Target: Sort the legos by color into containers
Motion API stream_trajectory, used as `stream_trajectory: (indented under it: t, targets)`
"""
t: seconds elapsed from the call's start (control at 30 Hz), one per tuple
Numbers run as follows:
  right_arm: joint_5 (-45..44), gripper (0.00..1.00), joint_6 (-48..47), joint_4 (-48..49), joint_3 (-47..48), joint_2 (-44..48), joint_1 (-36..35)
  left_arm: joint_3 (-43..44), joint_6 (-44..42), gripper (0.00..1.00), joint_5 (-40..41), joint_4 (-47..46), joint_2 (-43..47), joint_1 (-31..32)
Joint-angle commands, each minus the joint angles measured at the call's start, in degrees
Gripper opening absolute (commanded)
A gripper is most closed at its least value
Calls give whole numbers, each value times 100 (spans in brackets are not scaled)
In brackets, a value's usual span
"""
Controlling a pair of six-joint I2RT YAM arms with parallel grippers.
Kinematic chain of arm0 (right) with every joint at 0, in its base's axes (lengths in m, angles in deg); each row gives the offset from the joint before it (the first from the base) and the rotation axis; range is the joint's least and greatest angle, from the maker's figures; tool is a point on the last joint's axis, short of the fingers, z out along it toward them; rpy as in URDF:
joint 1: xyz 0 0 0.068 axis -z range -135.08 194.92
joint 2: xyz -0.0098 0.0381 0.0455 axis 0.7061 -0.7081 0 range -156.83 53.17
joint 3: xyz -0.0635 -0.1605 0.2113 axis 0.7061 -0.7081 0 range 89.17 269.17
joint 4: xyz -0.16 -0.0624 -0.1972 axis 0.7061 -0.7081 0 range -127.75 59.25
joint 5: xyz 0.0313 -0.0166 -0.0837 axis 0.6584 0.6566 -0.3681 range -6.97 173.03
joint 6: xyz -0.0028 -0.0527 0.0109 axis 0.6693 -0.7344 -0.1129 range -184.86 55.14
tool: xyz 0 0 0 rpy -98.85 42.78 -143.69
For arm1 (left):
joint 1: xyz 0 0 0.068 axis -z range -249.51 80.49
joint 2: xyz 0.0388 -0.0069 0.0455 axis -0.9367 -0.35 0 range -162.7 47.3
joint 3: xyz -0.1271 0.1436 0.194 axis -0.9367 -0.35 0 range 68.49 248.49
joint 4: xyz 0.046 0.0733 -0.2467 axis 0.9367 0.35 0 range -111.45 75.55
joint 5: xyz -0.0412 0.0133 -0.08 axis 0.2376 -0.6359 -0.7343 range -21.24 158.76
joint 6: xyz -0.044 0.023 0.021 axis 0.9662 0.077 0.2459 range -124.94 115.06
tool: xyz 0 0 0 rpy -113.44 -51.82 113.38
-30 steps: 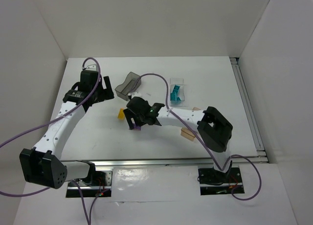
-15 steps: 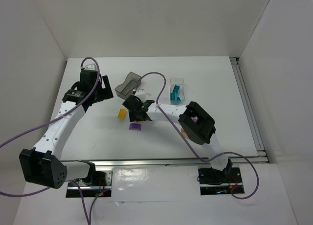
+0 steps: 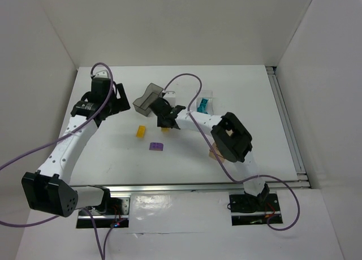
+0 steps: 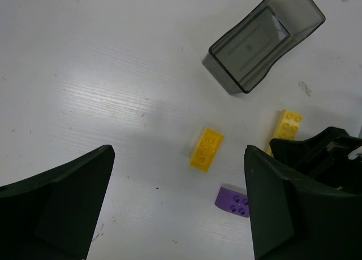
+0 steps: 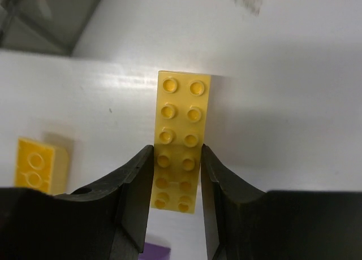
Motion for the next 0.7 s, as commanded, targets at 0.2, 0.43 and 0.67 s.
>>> stream_trajectory:
  t: [0.2, 0.43, 0.67]
  targets:
    - [267, 24, -145, 1309, 1279, -32, 339, 216, 588, 99, 289, 53, 487, -31]
    - [355, 27, -198, 895, 3232, -1167, 392, 14, 588, 99, 228, -132, 743, -31]
    - [539, 30, -4, 1273, 3645, -1747, 567, 14, 438, 99, 228, -79, 795, -31]
